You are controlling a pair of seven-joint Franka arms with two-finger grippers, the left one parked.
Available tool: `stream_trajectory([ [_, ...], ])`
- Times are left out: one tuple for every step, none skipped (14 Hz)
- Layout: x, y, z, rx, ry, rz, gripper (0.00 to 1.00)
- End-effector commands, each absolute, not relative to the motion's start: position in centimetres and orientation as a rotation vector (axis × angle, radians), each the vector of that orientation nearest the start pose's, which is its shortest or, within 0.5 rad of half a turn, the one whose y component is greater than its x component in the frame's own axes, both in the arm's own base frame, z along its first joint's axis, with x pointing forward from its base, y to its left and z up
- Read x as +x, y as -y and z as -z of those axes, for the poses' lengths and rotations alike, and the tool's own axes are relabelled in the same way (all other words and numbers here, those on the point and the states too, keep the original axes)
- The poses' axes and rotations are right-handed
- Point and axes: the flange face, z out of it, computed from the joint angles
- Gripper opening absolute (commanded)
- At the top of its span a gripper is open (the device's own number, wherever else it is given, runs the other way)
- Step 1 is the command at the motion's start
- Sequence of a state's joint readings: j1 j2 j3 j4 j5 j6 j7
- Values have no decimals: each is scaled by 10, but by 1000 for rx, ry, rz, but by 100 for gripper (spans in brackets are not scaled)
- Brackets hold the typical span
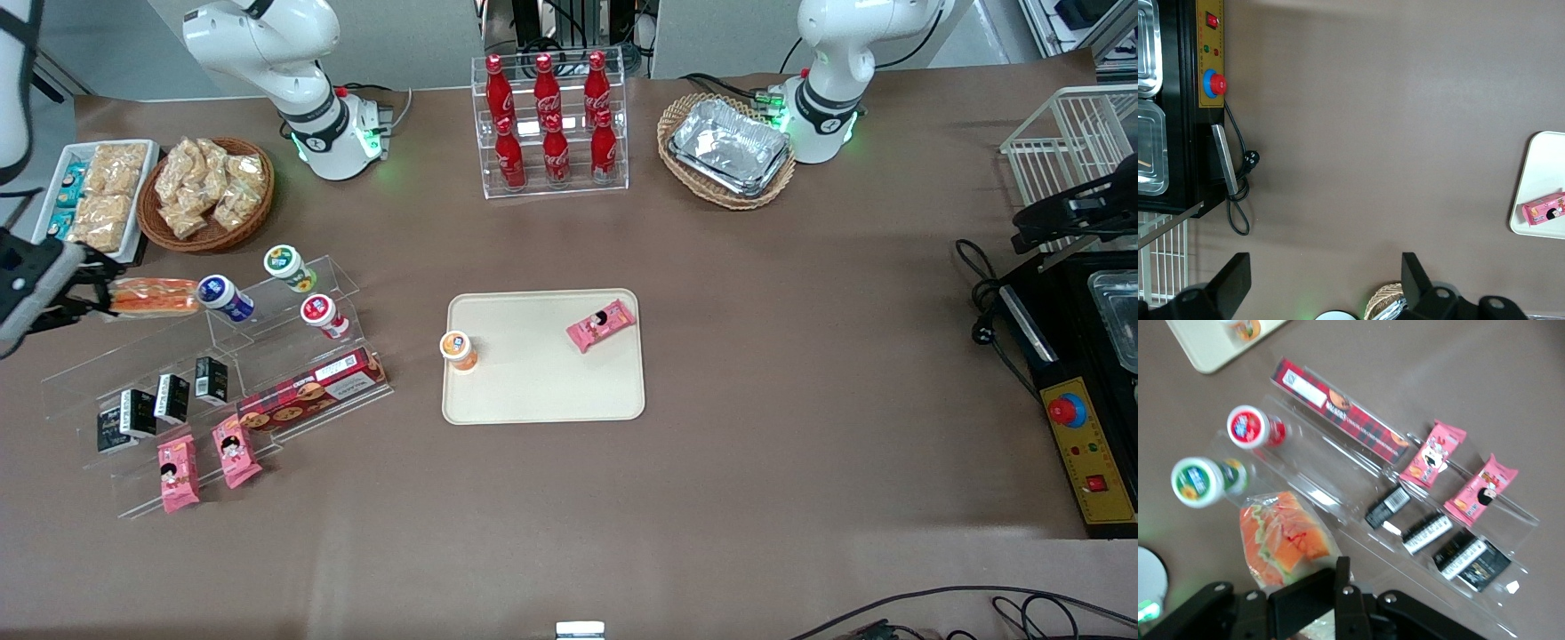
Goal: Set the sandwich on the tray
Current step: 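Carry the sandwich with the right gripper over the cream tray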
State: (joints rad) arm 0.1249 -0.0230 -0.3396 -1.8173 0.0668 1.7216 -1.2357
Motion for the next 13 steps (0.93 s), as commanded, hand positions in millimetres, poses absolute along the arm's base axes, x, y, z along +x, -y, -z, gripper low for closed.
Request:
stream_trajectory([
  [549,46,-550,-2754,1297,-81,0],
  [549,21,-549,-2780,1232,-104,0],
  [548,-6,-549,-2809,1166,-130,0],
  [548,-32,-548,-2829,1121,-145,0],
  [547,-51,-546,-2850,1076,-155,0],
  [546,-67,-543,-2863,1024,-164,0],
  [547,-78,-541,-2876,992,-158,0],
  [545,-100,-541,-2874,1005,-149,0],
  [545,-122,-540,-2880,973,-127,0],
  [543,-147,-537,-2890,948,-108,0],
  [540,-175,-534,-2895,950,-90,0],
  [538,-200,-529,-2906,919,-67,0],
  [537,-226,-519,-2912,896,-48,0],
])
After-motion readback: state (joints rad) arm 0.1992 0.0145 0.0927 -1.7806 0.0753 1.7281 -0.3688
